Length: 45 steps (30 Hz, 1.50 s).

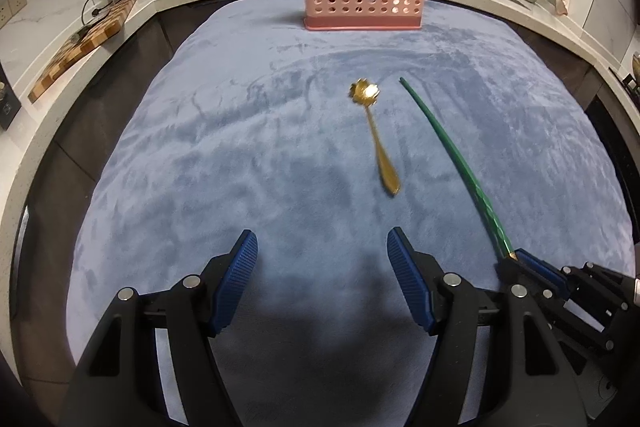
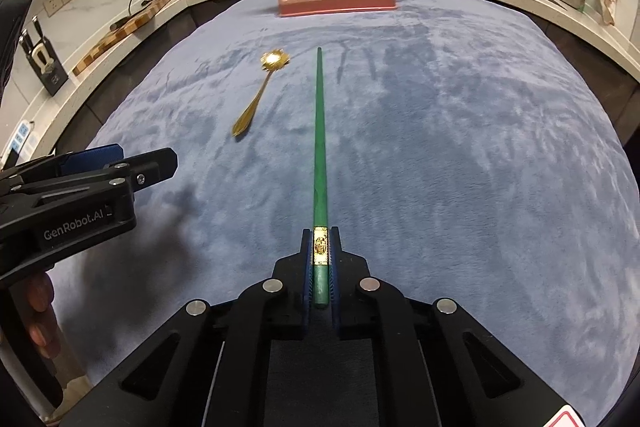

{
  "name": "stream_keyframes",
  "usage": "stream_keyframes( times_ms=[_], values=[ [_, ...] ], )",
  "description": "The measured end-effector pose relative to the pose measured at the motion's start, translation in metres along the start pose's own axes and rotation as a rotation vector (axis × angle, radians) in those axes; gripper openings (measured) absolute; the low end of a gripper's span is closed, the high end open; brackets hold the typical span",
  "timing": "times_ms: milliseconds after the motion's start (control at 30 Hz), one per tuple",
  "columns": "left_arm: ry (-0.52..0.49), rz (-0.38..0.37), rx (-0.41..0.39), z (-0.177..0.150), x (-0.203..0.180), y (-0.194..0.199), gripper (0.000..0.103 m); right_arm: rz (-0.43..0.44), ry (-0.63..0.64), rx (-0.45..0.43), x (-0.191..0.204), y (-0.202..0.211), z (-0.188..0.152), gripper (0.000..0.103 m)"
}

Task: Organize utensils
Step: 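Grasp the gold spoon by its handle with the left tool while the right tool holds the green chopstick, then carry the spoon and green chopstick up and lower them into the pink caddy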

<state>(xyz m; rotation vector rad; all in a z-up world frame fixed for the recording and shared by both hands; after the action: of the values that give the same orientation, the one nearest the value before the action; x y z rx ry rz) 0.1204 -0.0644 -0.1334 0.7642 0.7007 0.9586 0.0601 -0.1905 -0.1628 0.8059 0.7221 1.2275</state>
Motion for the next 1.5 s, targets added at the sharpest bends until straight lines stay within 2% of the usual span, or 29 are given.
stream_keyframes(
  times_ms=[100,367,433,600,800,1133,1200,1500],
  values=[
    [0.020,-0.043,-0.008,0.011,-0.005,-0.006,0.070,-0.001,-0.025,-0.002,-0.007,0.000,0.005,0.007],
    [0.067,-0.115,0.013,0.030,-0.012,-0.041,0.069,0.003,-0.051,-0.002,-0.015,-0.001,0.012,0.007],
    [0.064,-0.118,0.029,0.030,-0.013,-0.049,0.058,0.006,-0.054,0.003,-0.016,-0.003,0.012,0.007],
    [0.029,-0.097,0.043,0.027,-0.016,-0.060,0.041,0.009,-0.059,0.014,-0.016,-0.007,0.010,0.007],
    [0.012,-0.080,0.038,0.027,-0.013,-0.060,0.011,0.013,-0.058,0.027,-0.015,-0.012,0.008,0.007],
    [-0.023,-0.084,-0.005,0.028,-0.020,-0.034,0.007,0.018,-0.068,0.001,-0.018,-0.001,0.017,0.007],
    [-0.030,-0.089,-0.025,0.031,-0.021,-0.022,0.001,0.020,-0.075,-0.019,-0.020,0.007,0.023,0.007],
    [-0.002,-0.130,-0.104,0.054,-0.014,0.024,0.001,0.034,-0.121,-0.137,-0.033,0.051,0.065,0.007]
  ],
)
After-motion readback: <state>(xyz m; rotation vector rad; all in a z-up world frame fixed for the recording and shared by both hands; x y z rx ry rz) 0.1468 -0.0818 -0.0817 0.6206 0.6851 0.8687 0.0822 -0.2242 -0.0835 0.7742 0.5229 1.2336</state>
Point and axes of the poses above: each gripper's, at about its wrist camera, not at the fingertips, and y roughly against the way its jaws point, x to its left, z to its top, the point moved 7 cm from there along -y, roughly the way its jaws point, and after that the axes turned 12 degrees about -z, right-handed, at the moved point
